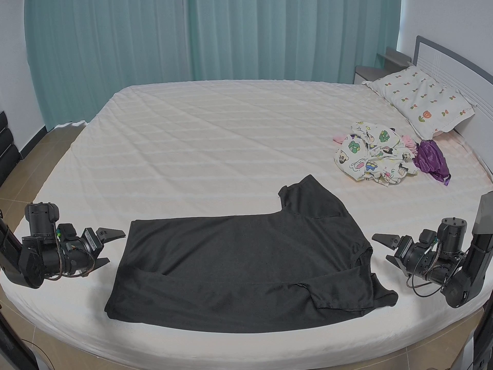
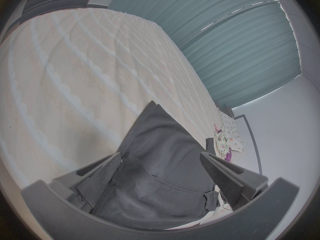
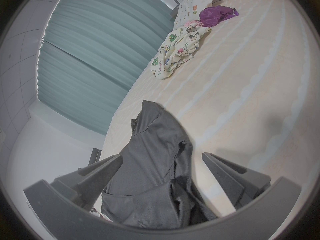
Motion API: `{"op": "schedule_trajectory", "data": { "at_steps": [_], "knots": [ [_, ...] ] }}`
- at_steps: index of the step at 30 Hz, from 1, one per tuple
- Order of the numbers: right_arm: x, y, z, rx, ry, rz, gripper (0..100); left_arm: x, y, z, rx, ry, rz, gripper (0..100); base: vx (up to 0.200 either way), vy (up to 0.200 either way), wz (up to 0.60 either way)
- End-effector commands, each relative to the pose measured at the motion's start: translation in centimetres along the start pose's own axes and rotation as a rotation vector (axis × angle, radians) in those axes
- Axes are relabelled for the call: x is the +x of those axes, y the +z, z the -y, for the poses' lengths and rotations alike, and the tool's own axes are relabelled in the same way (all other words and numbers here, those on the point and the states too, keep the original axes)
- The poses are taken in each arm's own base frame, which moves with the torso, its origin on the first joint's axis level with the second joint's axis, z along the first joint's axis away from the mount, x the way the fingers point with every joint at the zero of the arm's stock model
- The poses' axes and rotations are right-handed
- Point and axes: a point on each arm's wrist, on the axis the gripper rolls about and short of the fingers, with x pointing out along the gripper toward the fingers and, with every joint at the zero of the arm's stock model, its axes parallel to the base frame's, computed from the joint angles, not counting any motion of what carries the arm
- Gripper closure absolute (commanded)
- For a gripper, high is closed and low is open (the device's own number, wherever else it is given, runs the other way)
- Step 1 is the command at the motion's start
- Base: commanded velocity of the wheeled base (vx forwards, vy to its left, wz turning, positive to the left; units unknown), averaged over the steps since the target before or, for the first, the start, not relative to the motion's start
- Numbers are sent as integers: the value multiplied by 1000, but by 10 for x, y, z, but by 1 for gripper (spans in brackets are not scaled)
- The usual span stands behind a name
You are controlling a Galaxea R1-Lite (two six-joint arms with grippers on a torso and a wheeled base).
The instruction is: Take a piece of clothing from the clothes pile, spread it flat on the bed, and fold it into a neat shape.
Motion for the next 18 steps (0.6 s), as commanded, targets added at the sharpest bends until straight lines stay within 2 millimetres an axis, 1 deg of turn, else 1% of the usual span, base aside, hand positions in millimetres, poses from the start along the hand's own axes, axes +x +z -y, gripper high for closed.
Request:
{"op": "schedule_trajectory", "data": {
  "at_steps": [1, 3, 6, 10, 11, 12, 13, 15, 16, 18],
  "knots": [
    [0, 0, 0, 0, 1, -1, 0, 1, 2, 0, 2, 2, 9, 0, 0, 0, 0],
    [-1, 0, -1, -1, 2, 0, 0, 1, 5, 2, 9, -1, 20, 0, 0, 0, 0],
    [-1, 1, -1, -2, 5, 3, 0, 3, 15, 9, 32, -23, 51, 0, 0, 0, 0],
    [-1, 0, -1, -2, 4, 4, 0, 16, 31, 13, 52, -26, 89, 0, 0, 0, 0],
    [-1, 0, -1, -2, 3, 3, 0, 17, 33, 13, 54, -26, 91, 0, 0, 0, 0],
    [-1, 0, -1, -3, 5, 1, 0, 27, 41, 13, 63, -23, 105, 0, 0, 0, 0],
    [-1, -1, -1, -2, 3, 1, 0, 28, 42, 13, 65, -24, 107, 0, 0, 0, 0],
    [0, -1, -1, -3, 5, -3, 0, 47, 54, 14, 90, -22, 120, 0, 0, 0, 0],
    [0, -2, -1, -4, 6, -6, 0, 54, 58, 12, 109, -21, 118, 0, 0, 0, 0],
    [0, -3, -1, -3, 5, -9, 0, 67, 59, 9, 154, -16, 102, 0, 0, 0, 0]
  ]
}}
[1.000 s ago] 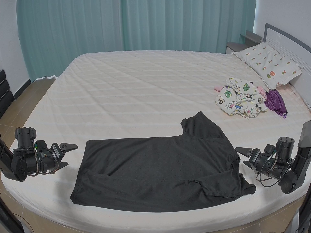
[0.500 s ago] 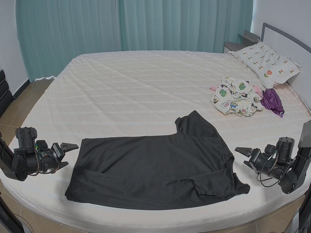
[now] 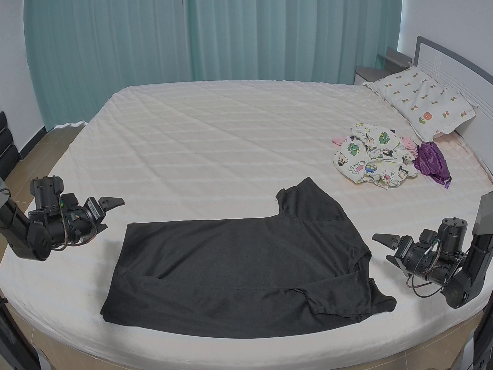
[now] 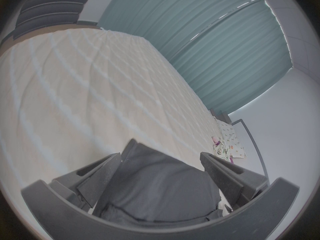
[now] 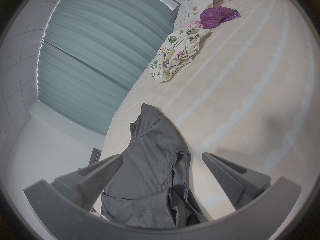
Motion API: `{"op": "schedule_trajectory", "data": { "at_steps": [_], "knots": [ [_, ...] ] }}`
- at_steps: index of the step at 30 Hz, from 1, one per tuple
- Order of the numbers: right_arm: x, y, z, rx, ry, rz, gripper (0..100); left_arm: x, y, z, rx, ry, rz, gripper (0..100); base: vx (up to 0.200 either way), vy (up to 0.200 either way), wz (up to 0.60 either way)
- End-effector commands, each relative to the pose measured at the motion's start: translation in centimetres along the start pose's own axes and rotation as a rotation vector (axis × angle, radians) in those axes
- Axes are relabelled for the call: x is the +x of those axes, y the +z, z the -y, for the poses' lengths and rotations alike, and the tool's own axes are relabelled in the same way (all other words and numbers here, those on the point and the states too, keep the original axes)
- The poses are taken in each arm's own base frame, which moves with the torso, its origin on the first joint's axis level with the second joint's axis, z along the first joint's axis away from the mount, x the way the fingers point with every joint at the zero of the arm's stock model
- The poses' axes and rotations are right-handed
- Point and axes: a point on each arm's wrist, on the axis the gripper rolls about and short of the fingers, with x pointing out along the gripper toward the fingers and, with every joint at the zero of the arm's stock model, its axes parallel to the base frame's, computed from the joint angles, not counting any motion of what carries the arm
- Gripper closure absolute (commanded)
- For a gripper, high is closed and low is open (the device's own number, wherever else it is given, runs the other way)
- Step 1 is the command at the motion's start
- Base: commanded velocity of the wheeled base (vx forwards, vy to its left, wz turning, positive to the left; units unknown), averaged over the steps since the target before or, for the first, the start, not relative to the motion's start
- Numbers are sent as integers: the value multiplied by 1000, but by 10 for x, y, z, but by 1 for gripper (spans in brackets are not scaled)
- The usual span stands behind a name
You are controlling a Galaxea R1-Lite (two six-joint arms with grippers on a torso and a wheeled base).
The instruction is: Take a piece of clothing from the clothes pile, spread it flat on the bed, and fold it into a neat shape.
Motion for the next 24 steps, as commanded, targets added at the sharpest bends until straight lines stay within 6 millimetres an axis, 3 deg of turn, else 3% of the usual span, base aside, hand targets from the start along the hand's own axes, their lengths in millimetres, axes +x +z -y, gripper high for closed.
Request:
{"op": "schedule_trajectory", "data": {
  "at_steps": [1, 12, 24],
  "knots": [
    [1, -2, 0, -2, 0, -10, 0, 47, 2, -16, 85, 20, -43, 0, 0, 0, 0],
    [2, -4, 1, 0, -4, -20, 0, 100, -6, -13, 242, 16, -59, 0, 0, 0, 0],
    [3, -4, 0, -2, -1, -19, 0, 110, -11, -15, 308, 97, -77, 0, 0, 0, 0]
  ]
}}
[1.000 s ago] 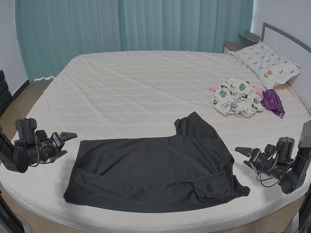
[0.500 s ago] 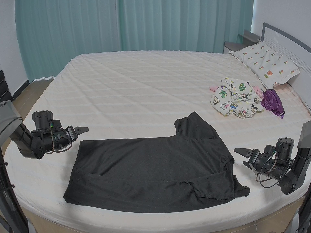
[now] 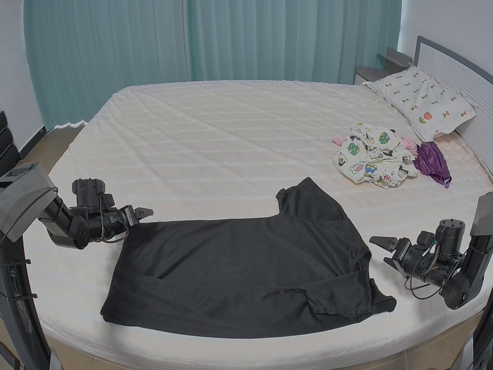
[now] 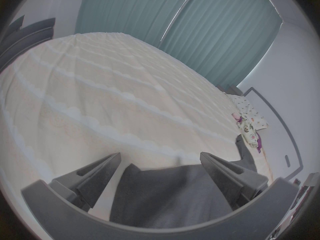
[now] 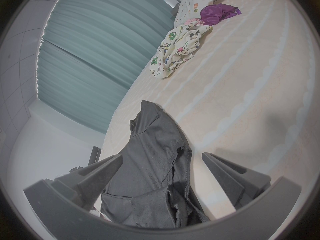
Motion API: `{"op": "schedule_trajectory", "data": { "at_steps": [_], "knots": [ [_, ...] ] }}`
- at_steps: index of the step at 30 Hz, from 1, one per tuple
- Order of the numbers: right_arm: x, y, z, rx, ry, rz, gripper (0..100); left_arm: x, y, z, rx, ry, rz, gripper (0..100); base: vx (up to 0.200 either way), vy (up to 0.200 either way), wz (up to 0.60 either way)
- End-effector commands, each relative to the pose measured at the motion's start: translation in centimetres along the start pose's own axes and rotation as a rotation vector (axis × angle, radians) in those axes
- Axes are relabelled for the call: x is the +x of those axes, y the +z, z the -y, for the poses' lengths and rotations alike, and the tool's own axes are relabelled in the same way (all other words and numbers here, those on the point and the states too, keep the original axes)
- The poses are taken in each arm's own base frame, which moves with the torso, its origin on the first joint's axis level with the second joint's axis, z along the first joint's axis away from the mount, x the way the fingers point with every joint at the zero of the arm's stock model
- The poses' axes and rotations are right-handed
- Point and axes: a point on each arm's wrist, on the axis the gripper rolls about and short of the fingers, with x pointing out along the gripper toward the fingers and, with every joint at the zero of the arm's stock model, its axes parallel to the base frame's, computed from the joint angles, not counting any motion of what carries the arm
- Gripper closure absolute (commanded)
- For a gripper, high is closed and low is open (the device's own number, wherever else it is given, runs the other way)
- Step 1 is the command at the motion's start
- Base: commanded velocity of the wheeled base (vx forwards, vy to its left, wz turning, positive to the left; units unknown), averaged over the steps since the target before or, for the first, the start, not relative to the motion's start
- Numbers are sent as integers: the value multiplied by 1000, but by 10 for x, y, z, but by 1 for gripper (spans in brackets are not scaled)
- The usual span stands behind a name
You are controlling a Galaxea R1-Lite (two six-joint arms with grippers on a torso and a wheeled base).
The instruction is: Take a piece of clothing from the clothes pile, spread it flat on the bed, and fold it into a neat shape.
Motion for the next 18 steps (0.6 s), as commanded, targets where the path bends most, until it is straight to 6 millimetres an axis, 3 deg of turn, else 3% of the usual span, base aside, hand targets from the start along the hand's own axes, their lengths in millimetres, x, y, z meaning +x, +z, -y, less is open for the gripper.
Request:
{"op": "schedule_trajectory", "data": {
  "at_steps": [1, 12, 13, 18],
  "knots": [
    [1, 0, 0, -1, 1, -1, 0, 6, -3, -3, 10, 19, -5, 0, 0, 0, 0],
    [2, 1, 0, -1, 4, 2, 0, 12, -5, -9, 9, 62, 1, 0, 0, 0, 0],
    [3, 1, 0, -2, 3, 1, 0, 12, -5, -9, 8, 62, 4, 100, 0, 0, 0],
    [20, 10, -7, -28, 41, 23, 0, 11, -3, -9, 8, 66, 11, 100, 0, 0, 0]
  ]
}}
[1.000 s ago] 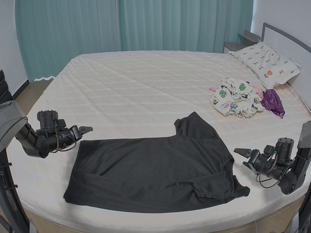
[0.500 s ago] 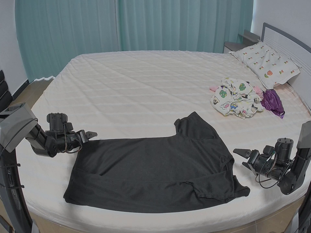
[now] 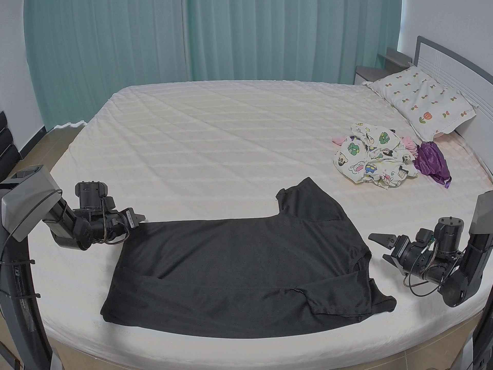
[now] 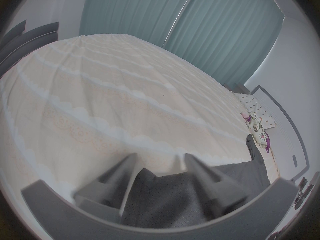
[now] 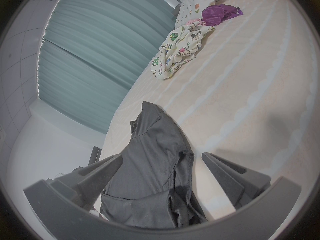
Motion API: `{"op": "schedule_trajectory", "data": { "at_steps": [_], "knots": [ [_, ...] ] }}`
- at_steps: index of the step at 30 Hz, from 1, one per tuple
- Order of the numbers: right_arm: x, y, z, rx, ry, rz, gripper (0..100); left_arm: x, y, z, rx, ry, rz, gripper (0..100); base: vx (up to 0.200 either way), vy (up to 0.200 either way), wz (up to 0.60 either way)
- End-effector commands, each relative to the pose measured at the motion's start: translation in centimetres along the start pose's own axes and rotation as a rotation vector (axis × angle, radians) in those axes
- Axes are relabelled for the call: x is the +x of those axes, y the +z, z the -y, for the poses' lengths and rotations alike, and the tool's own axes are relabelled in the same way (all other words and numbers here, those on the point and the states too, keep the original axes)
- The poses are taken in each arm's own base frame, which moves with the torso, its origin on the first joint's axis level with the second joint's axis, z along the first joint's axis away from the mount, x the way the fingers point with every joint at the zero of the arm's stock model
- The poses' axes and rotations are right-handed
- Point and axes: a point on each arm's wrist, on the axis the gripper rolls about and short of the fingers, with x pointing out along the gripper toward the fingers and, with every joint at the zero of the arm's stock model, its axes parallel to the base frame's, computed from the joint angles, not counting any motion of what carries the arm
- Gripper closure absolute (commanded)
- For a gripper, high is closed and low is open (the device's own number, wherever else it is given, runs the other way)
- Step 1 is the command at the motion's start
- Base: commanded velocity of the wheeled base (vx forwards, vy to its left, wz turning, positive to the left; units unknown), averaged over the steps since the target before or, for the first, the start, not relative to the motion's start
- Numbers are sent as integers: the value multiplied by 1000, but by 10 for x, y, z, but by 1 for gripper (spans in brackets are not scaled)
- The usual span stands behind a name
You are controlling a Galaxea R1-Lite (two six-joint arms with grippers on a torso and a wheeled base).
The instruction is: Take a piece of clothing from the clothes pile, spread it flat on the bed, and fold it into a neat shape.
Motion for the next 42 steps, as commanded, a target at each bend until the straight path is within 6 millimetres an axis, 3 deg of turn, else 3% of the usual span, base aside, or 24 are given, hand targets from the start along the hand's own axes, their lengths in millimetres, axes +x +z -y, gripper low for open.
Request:
{"op": "schedule_trajectory", "data": {
  "at_steps": [1, 9, 14, 20, 34, 42],
  "knots": [
    [21, 8, -7, -28, 41, 14, 0, -1, 2, -1, -2, 5, 6, 100, 0, 0, 0],
    [73, 32, -44, -77, 95, -23, 0, -2, 9, 1, 8, 64, 60, 100, 0, 0, 0],
    [113, 47, -46, -153, 49, -38, 0, -6, 11, 4, 11, 77, 66, 100, 0, 0, 0],
    [158, 52, -42, -237, -69, -59, 0, -4, 9, 4, 11, 79, 60, 100, 0, 0, 0],
    [213, 58, -34, -303, -117, -43, 0, -3, 6, 13, 22, 64, 52, 100, 0, 0, 0],
    [217, 57, -45, -286, -86, -34, 0, -3, 6, 13, 14, 63, 53, 100, 0, 0, 0]
  ]
}}
